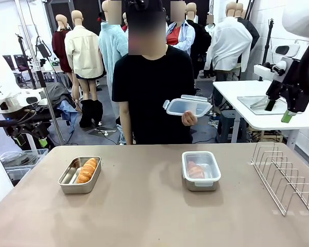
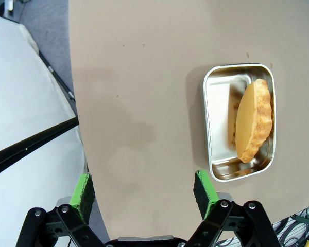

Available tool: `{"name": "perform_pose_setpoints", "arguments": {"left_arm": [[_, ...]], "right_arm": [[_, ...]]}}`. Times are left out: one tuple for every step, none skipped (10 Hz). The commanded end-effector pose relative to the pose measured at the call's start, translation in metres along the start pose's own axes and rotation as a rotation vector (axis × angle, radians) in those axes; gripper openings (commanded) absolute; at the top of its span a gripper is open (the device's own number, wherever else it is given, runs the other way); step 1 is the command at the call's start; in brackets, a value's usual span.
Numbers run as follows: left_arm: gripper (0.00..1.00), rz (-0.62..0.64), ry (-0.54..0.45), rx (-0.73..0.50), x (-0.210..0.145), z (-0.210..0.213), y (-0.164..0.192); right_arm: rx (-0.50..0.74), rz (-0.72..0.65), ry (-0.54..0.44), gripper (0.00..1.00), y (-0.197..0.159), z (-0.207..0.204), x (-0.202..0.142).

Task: Place the bread in airtight containers.
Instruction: Release when the human grabs the Airtight Container lid.

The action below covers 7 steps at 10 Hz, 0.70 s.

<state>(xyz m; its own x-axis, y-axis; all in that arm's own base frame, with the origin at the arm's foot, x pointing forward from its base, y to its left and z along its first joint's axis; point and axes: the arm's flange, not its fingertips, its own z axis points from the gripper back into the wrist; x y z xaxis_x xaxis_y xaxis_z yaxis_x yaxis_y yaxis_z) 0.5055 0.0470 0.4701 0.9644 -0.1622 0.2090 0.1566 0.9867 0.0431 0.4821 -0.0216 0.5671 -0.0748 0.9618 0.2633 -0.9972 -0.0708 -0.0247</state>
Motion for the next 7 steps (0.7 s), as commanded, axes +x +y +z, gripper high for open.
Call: {"name": "perform_pose_setpoints", "arguments": {"left_arm": [[1.00,0.007,0.004,0.025,-0.0017,0.0014,0.0009],[1.00,0.007,0.004,0.025,-0.0017,0.0014,0.0009],[1.00,0.007,0.004,0.025,-0.0017,0.0014,0.0009],[1.00,0.007,0.004,0.025,-0.0017,0.0014,0.0009],[1.00,0.007,0.004,0.025,-0.0017,0.0014,0.0009],[1.00,0.007,0.004,0.025,-0.0017,0.0014,0.0009],[1.00,0.007,0.004,0.025,-0.0017,0.0014,0.0009]], "right_arm": [[-0.014,0.014,0.009,1.00,-0.0062,0.0088,0.0090],[-0.014,0.014,0.009,1.00,-0.0062,0.0088,0.0090],[-0.014,0.014,0.009,1.00,-0.0062,0.0088,0.0090],[-0.014,0.014,0.009,1.00,-0.0062,0.0088,0.0090],[-0.014,0.014,0.009,1.00,-0.0062,0.0088,0.0090],[-0.014,0.014,0.009,1.00,-0.0062,0.0088,0.0090],[-0.014,0.014,0.009,1.00,-0.0062,0.0088,0.0090]]}}
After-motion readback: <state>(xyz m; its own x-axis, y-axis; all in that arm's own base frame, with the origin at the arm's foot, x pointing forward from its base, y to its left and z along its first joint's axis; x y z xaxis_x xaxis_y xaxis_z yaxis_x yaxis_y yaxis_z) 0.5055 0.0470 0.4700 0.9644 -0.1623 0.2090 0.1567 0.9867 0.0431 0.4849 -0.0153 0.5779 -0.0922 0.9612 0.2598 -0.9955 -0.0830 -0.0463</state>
